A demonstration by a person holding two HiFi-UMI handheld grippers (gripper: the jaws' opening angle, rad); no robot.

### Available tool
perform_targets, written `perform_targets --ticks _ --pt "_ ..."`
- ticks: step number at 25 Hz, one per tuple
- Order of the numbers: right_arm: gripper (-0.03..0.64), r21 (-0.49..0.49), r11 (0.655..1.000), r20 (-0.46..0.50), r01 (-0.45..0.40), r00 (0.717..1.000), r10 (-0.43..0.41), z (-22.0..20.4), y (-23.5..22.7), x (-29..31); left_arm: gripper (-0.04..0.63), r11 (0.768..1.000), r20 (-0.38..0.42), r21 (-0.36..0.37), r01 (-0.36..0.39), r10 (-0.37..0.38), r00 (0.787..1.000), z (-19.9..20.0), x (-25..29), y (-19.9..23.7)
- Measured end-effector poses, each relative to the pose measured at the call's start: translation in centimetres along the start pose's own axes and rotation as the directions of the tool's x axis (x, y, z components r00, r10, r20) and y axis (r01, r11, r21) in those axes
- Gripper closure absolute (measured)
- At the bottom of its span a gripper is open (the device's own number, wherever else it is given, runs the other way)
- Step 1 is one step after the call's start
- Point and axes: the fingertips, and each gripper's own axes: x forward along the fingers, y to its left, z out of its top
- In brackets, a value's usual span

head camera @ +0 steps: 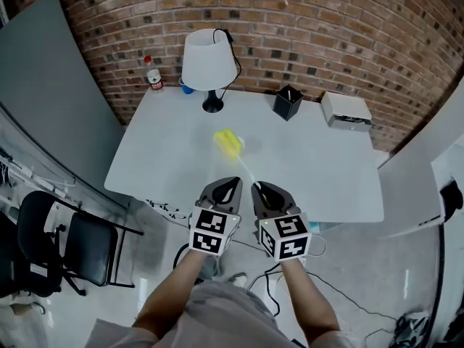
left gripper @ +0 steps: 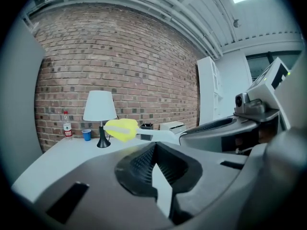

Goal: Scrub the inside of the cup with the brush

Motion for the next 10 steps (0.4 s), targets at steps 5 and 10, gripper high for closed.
perform_targets --ticks 5,10 --pt "0.589 -0.007 1.0 -0.005 -0.001 1.0 0.001 -0.03 -0.08 -0.2 0.589 1.0 -0.002 -0.016 0.0 0.0 1.0 -0.02 -0.34 -0.14" --pt "0.589 -0.009 1.0 -0.007 0.0 1.0 -0.001 -0.08 -0.45 -0.11 0.589 1.0 0.0 -0.015 0.014 -0.014 1.0 -0.1 -0.12 -0.58"
